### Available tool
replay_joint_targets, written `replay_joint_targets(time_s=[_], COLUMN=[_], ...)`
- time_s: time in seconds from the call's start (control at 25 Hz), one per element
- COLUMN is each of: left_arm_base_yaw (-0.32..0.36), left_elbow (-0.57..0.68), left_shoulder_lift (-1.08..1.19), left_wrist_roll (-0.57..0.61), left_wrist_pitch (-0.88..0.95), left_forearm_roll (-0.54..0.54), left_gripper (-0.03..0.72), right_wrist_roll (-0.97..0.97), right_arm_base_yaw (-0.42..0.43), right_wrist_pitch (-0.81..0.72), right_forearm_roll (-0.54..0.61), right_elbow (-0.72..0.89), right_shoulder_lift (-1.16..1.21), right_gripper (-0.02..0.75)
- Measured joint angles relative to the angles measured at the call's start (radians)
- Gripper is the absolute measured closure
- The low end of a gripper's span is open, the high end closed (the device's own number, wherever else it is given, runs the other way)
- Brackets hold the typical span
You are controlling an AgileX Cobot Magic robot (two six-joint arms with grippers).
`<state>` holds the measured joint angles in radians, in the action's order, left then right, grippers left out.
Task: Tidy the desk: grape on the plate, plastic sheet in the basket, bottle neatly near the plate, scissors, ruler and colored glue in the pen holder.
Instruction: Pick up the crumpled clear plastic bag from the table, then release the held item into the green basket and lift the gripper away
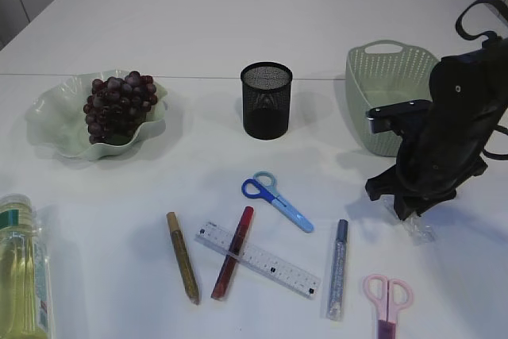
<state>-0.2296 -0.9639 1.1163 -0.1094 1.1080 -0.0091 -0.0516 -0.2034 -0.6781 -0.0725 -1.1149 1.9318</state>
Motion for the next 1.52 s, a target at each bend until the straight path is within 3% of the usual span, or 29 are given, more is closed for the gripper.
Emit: replay_joint_targets(time_s=[0.52,0.92,1.2,1.52], left_arm_base_yaw=[0.000,0.000,0.000,0.000], left_elbow=[0.000,0.000,0.000,0.000], left_shoulder_lift=[0.000,0.000,0.000,0.000], left_wrist_roll=[0.001,0.001,0.001,0.001], left_wrist_pitch=[-0.003,-0.009,-0.019,-0.019], left_forearm_roll=[0.000,0.000,-0.002,-0.002], left_gripper=[0.253,0.253,0.253,0.253], right_wrist_roll=[0.006,0.083,0.091,0.087], right_arm_base_yaw=[0.000,0.000,0.016,0.114], right_wrist_pitch=[-0.104,-0.167,-0.194,-0.198], right_forearm_roll=[0.016,0.112,0.118,0.114], right_elbow=[-0.035,-0.044,-0.213,-0.442], right_shoulder_lift=[-0.019,-0.236,-0.269,-0.161], right_gripper=[0.575,0.577,0.578,0.578])
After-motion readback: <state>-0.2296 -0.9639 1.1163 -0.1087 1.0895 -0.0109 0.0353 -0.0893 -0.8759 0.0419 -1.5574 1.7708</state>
